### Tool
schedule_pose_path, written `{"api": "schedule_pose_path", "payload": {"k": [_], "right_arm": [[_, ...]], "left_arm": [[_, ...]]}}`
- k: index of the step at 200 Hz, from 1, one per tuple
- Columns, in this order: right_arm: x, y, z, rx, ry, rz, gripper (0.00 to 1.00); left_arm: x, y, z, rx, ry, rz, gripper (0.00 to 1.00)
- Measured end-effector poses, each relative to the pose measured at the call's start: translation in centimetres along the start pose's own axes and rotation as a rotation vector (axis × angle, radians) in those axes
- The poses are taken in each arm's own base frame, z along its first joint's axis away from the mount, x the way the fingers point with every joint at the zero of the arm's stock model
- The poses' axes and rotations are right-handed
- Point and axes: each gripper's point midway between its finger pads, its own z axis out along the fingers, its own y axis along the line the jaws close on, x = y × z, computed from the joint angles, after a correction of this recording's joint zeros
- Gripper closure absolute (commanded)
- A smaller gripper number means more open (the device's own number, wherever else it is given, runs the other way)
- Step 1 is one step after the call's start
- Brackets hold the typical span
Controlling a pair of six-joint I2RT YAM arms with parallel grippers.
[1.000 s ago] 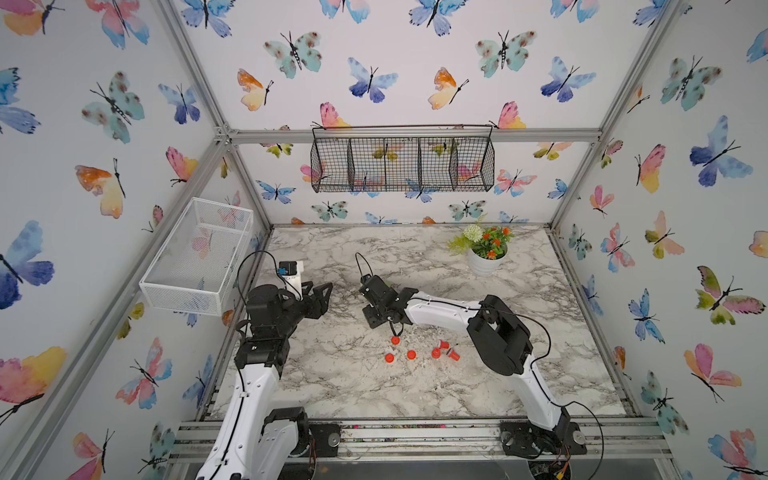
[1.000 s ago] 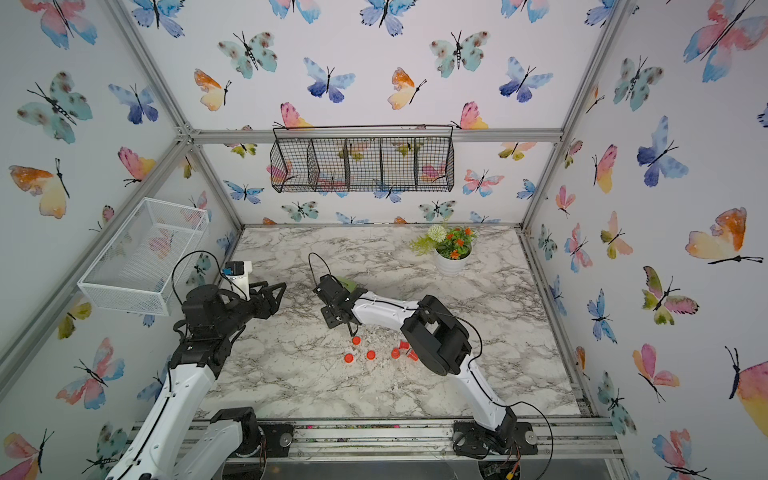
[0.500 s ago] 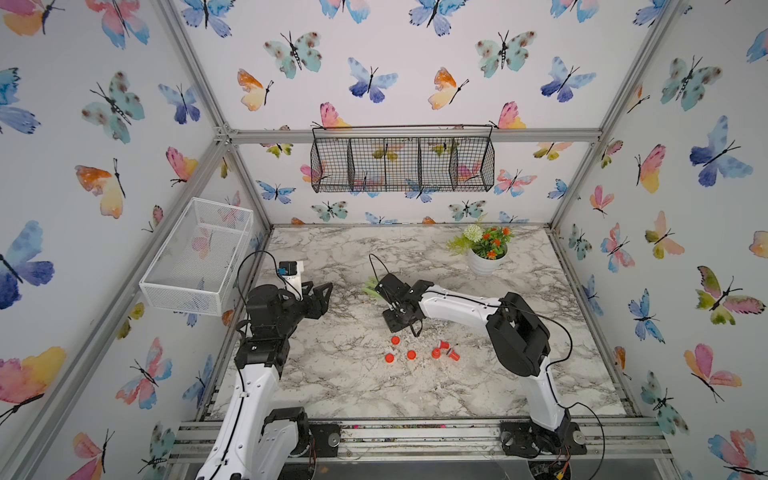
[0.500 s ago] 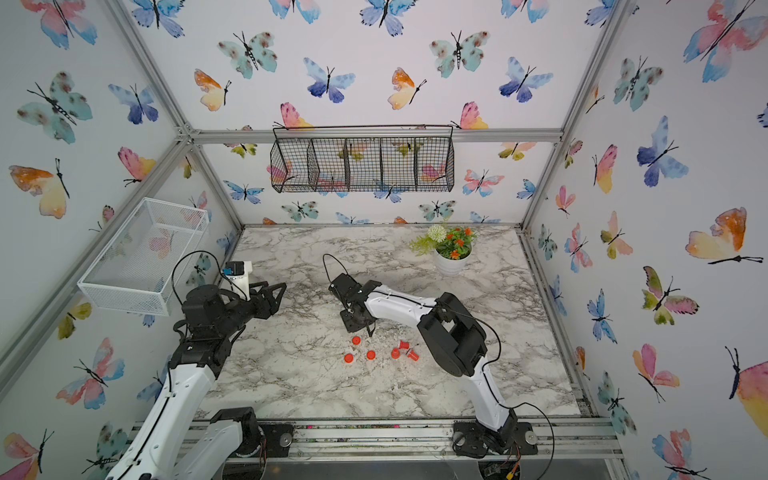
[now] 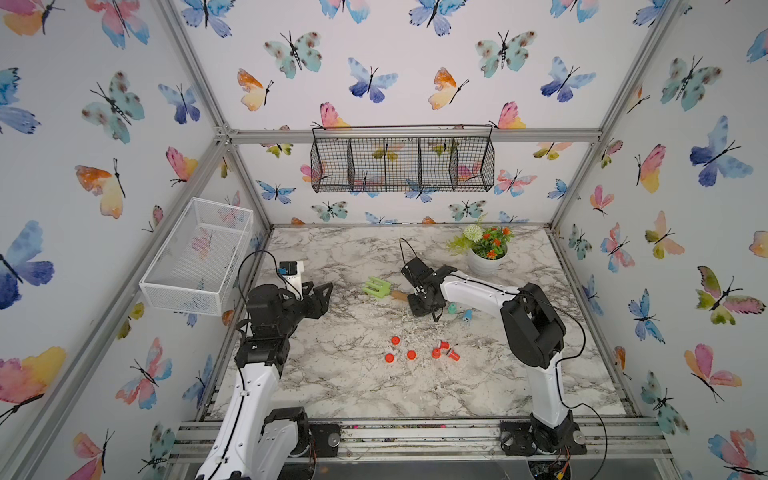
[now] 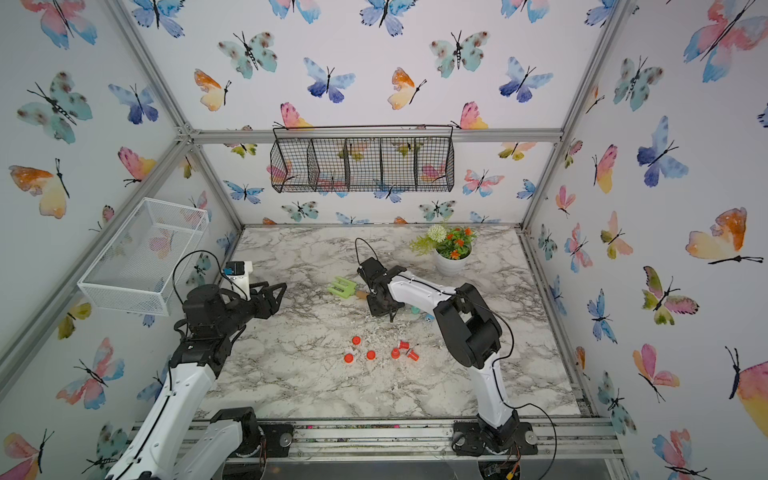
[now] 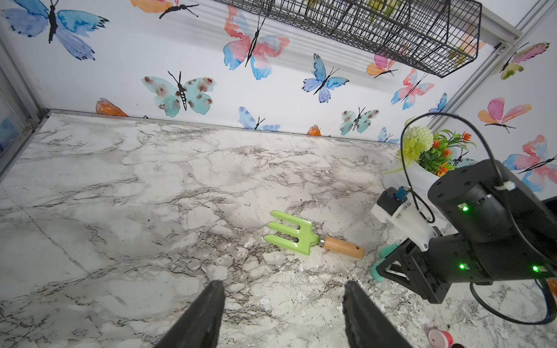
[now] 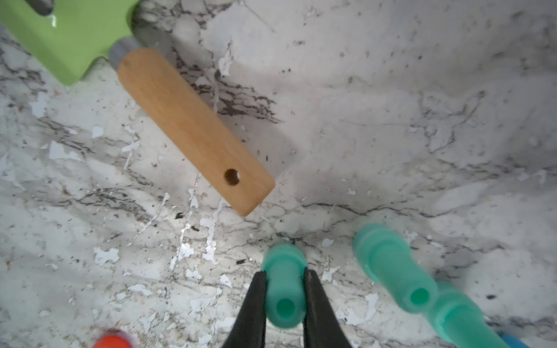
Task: Close the stamp cap
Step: Place the stamp at the center of the board.
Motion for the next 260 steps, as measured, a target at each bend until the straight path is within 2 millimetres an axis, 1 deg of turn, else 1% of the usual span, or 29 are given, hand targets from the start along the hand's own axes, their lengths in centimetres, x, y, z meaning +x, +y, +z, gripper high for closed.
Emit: {"api": "schedule_pose_path", "payload": {"k": [42,92,117,144,181,197,222,242,260], "right_arm": [[-1.1,-0.6,0.4,0.016,-0.032,-0.002,0.78],[-1.4,-0.4,0.8,0.015,-0.044,-0.009,0.62],[-1.7,-0.4,0.6,0.012,-0.052,-0.008,0.60],[-2.8,-0.1,-0.1,0.002,-0.080,-0.004,0.59],[-4.1,0.3,-2.0,-0.022,-0.120,0.002,0.59],[-4.3,0.5,-3.4,-0.046,-0.131,0.003,0.60],[-4.2,0.8,-6.3,-0.085,-0.151,0.001,0.61],[-3.5,1.0,-8.5,-0.117,-0.159,-0.010,0.62],[-1.7,1.2,-9.6,-0.153,-0.137,-0.052,0.62]], "left_arm": [[0.1,0.1,0.1,-0.001,0.004,-0.002,0.35],[0.1,0.1,0.1,-0.001,0.004,-0.003,0.35],[0.1,0.1,0.1,-0.001,0.004,-0.003,0.35],[0.1,0.1,0.1,-0.001,0.004,-0.003,0.35],[0.1,0.1,0.1,-0.001,0.003,-0.004,0.35],[0.1,-0.1,0.1,0.013,0.006,-0.010,0.35],[0.4,-0.2,0.4,0.027,0.017,-0.022,0.35],[0.5,-0.3,0.5,0.034,0.023,-0.028,0.35],[0.5,-0.4,0.5,0.039,0.025,-0.029,0.34]]}}
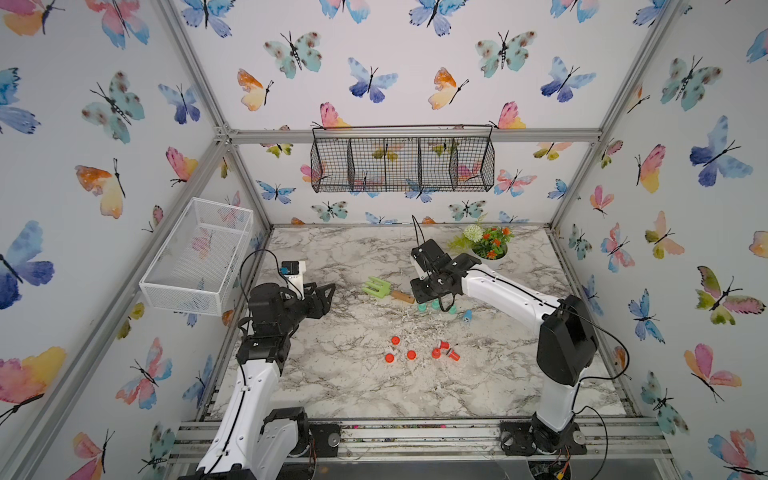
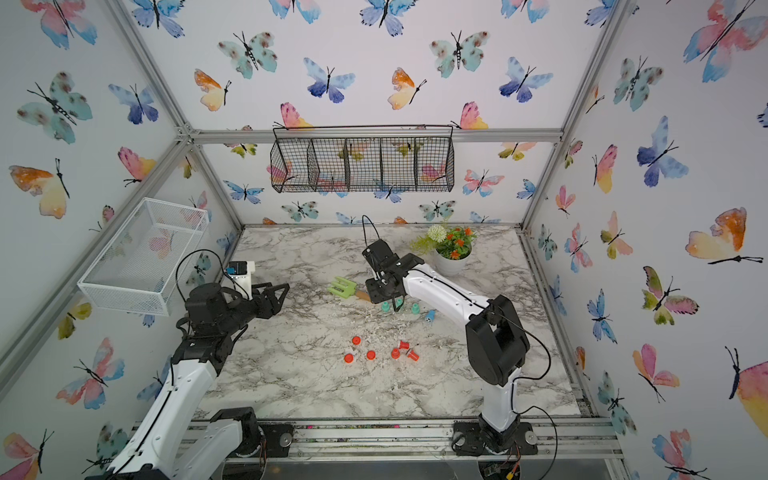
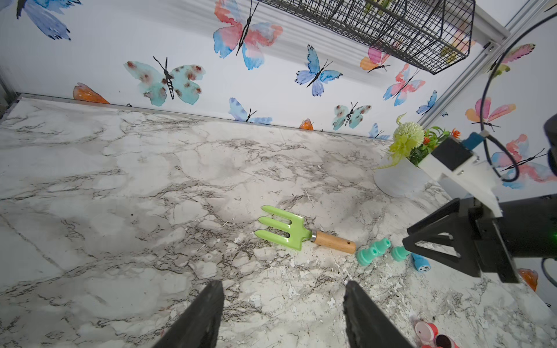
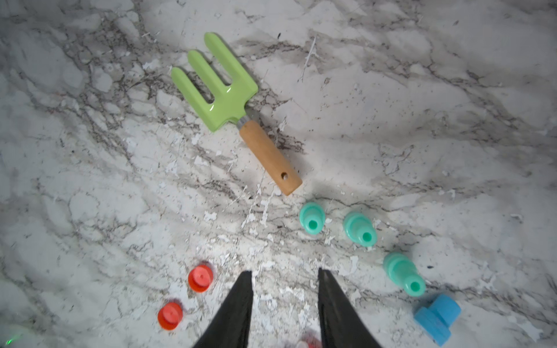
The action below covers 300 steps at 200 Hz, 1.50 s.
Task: Close the stamp cap
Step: Pick up the stamp from the center of the board.
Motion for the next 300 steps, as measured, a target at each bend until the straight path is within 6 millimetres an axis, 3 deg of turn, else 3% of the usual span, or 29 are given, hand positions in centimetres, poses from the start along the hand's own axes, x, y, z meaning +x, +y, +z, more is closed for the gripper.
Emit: {"api": "schedule_pose_path", "payload": {"k": [41,84,121,160,249,300], "right_arm": [[5.7,0.1,-0.1,-0.057,0.127,-0.107,0.65],[10.0,-0.5,0.7,-0.021,0.249,-0.049,0.66],[11.7,0.5,-0.1,-0.011,0.255,0.041,0.65],[13.6,1.8,0.4,0.018,0.275,0.092,0.65],[15.6,0.3,1.8,0.104,0.294,0.151,0.68],[16.2,0.4,3.3,0.100,0.313,0.149,0.72]], "left_arm": [[0.1,-0.1,0.0,0.006,0.003,-0.005,0.35],[0.1,-0.2,0.0,0.014,0.005,-0.005,0.35],[0.2,-0.2,0.2,0.019,0.011,-0.008,0.35],[0.5,-0.1,0.5,0.020,0.023,-0.014,0.35],[0.8,0.1,0.6,0.020,0.032,-0.019,0.35],[0.8,0.1,0.7,0.020,0.033,-0.020,0.35]]}}
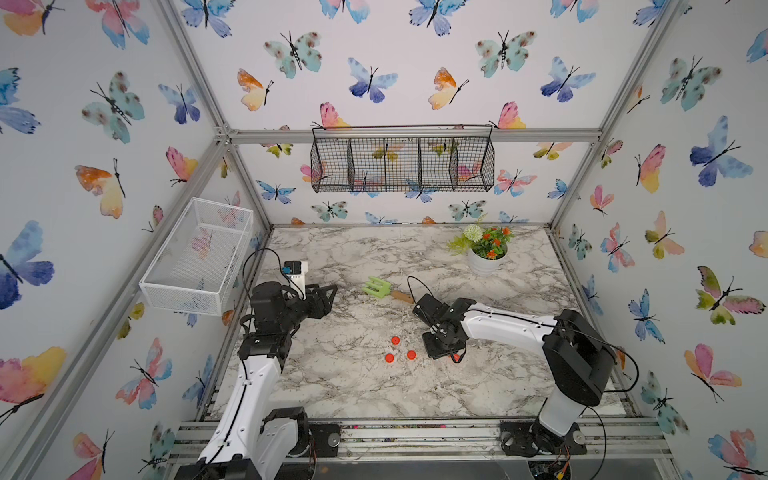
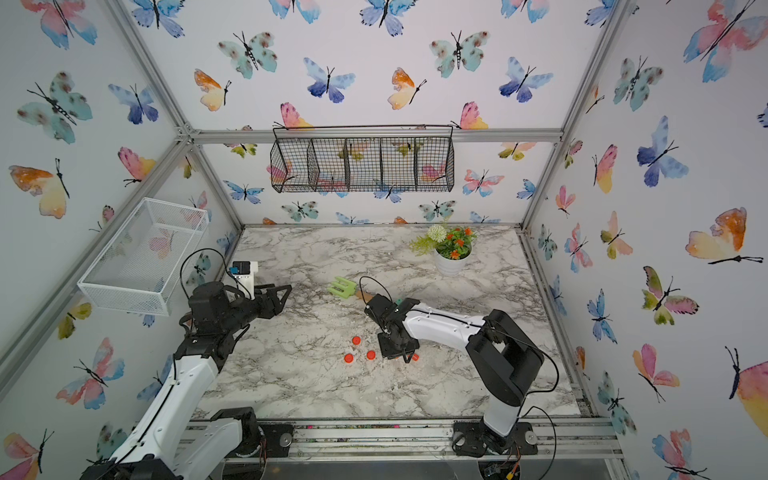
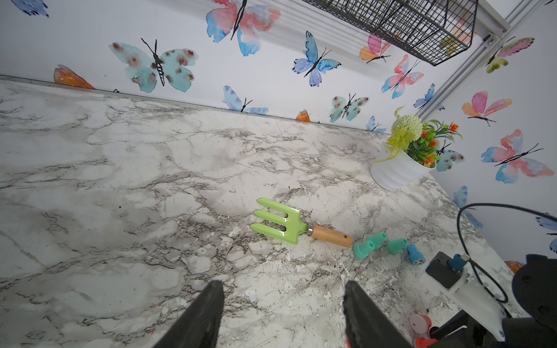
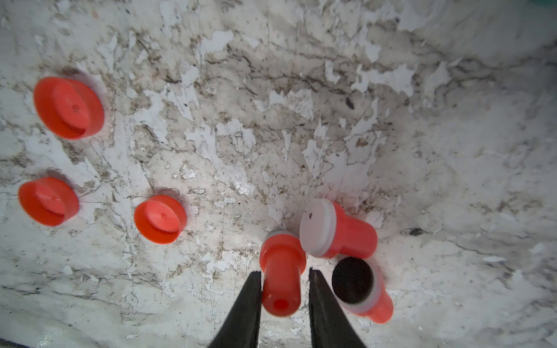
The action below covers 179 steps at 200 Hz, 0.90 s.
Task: Close the stamp cap
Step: Pick up the stamp from the center of the board.
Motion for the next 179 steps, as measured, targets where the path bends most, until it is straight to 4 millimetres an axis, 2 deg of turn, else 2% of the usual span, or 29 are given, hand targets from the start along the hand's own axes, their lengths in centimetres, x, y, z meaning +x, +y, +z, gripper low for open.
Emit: {"api": "schedule_pose_path", "payload": {"k": [96,115,147,179], "right_arm": [[-0.3,0.5,0.0,0.000,0.005,-0.015,0.82],[-1.1,1.7,-0.8,-0.017,-0.016,-0.033,0.82],[-2.8,5.2,-2.4,-0.059,-0.062,-0.080,0.82],[-3.2,7.5,-2.2,-0.068,-0.061,-0.118,0.82]], "left_arm": [[0.0,0.0,0.0,0.000,0.001,0.000,0.35],[0.0,0.0,0.0,0.000,0.001,0.000,0.35],[0.0,0.0,0.0,0.000,0.001,-0.001,0.35],[0.0,0.0,0.0,0.000,0.001,0.000,0.35]]}}
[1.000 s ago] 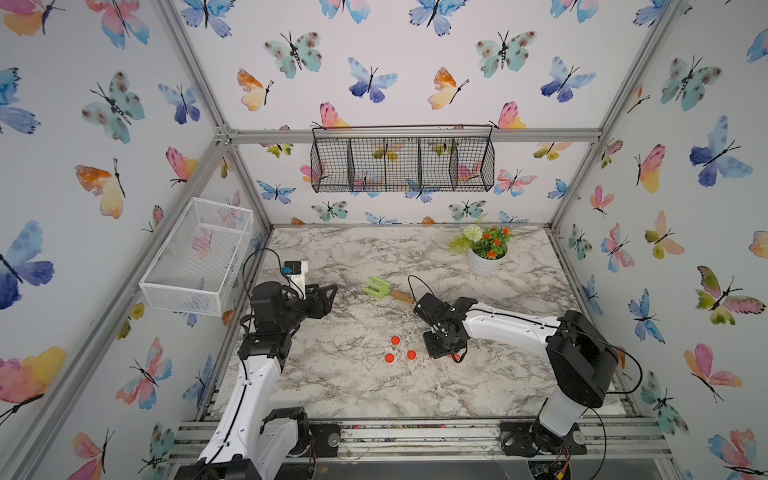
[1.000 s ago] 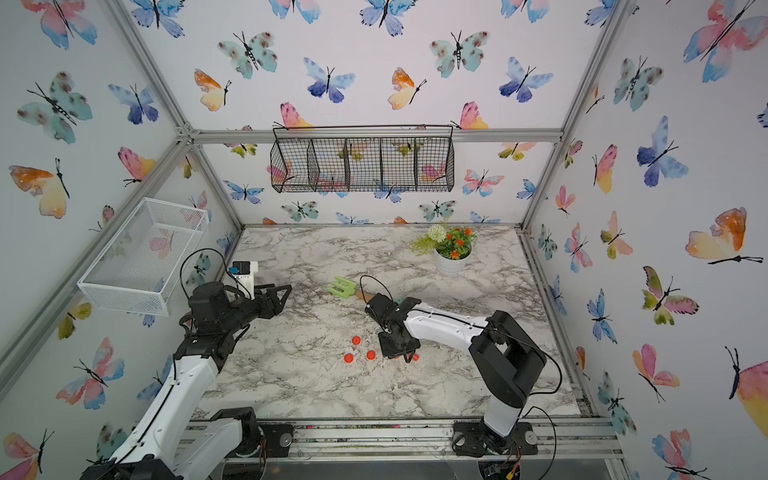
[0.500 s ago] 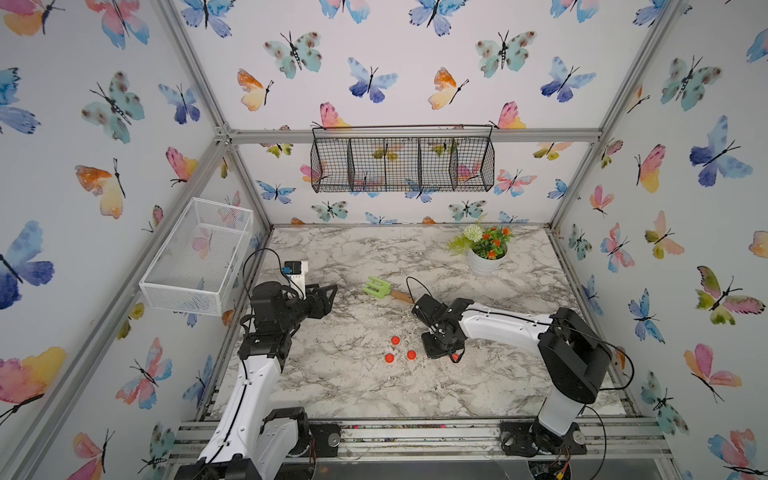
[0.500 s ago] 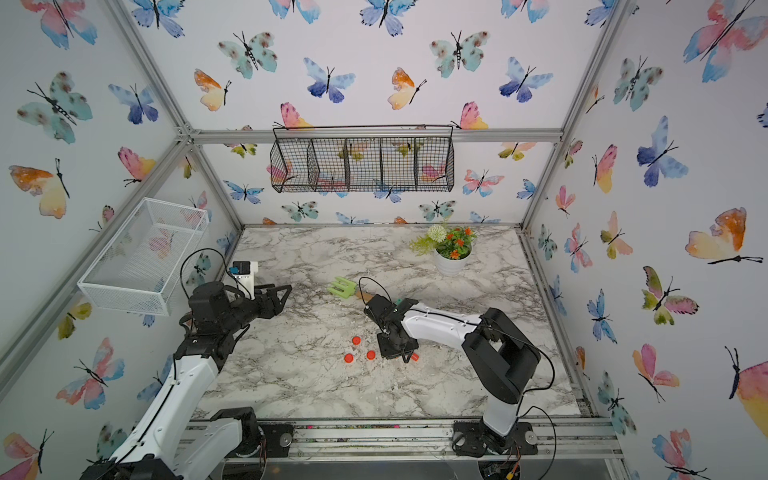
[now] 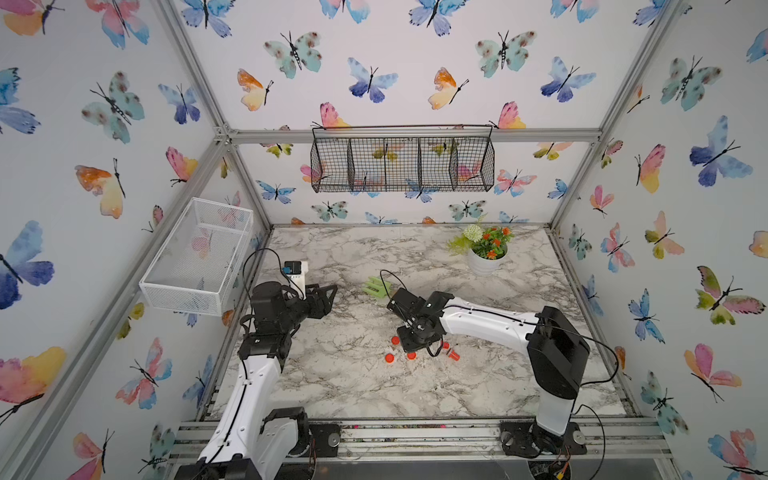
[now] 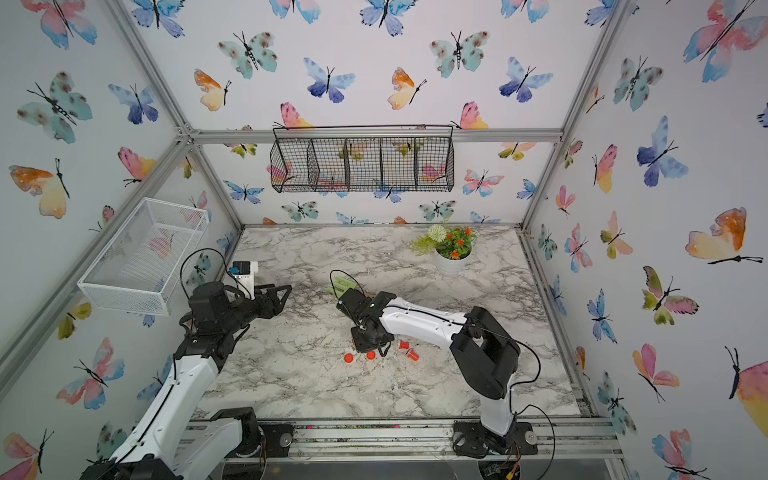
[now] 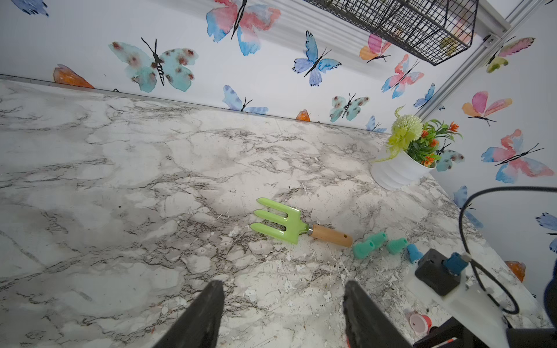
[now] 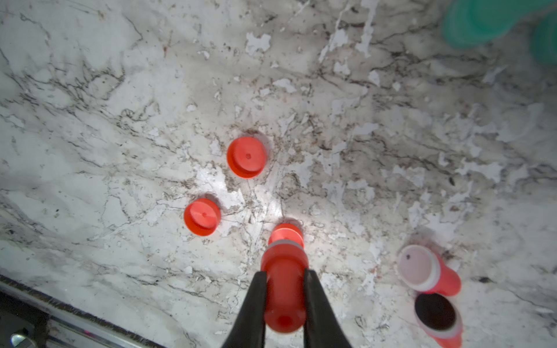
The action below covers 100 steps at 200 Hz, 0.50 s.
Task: Close the stamp cap
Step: Pick up the stamp from the center of the board, then close the cover of the stamp.
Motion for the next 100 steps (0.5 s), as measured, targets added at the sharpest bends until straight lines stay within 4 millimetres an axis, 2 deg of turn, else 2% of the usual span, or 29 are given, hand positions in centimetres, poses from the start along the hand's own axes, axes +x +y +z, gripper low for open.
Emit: {"api": "schedule_pose_path", "payload": {"k": [38,100], "right_arm": [[0.6,0.4,1.3,0.020,0.035,-0.016,0.82],[0.8,0.3,1.4,0.024,0.043,-0.017,0.82]], "left_arm": [[0.0,0.0,0.0,0.000,0.000,0.000,0.35],[0.0,0.0,0.0,0.000,0.000,0.000,0.35]]}}
